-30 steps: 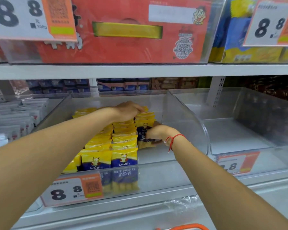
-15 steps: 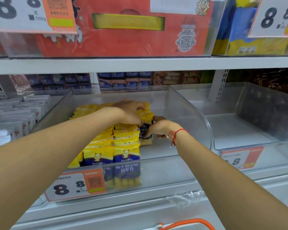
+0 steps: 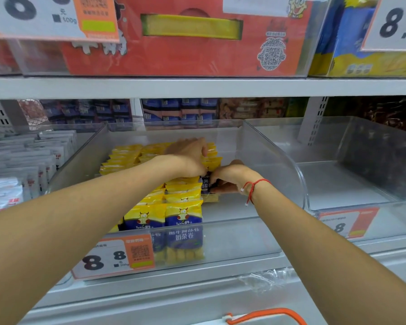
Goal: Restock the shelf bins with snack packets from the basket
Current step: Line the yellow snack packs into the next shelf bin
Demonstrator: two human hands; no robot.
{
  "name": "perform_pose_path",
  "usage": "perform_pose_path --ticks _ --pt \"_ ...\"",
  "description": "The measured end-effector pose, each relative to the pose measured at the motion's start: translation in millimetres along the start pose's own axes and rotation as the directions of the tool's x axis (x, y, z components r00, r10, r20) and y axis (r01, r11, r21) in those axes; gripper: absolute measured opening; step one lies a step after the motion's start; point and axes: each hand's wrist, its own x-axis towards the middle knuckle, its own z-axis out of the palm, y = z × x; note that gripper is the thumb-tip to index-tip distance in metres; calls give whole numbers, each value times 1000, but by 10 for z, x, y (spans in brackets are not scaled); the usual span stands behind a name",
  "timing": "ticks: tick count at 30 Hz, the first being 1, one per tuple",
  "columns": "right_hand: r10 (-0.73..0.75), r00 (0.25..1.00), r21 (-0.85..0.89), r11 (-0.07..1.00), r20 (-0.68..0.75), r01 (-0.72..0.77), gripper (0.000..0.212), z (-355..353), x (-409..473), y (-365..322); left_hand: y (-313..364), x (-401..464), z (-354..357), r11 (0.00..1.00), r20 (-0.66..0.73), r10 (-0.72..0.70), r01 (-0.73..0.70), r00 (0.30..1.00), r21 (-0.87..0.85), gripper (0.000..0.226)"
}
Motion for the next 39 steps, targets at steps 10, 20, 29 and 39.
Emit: perform_pose_path --ticks 10,20,29,39 --pt "-184 978 -281 948 -98 151 21 -127 -300 26 17 -255 -109 994 123 10 -24 992 109 33" --pt "-531 848 -642 651 -5 404 34 -242 -1448 248 299 -1184 -573 990 -47 -31 24 998 -139 32" --pt "-259 957 -168 957 -129 237 12 247 -2382 1130 463 -2522 -64 875 101 -152 181 983 -450 21" --pt "6 999 -447 895 42 13 20 1164 -2432 2587 95 -3647 1341 673 423 -252 472 870 -569 14"
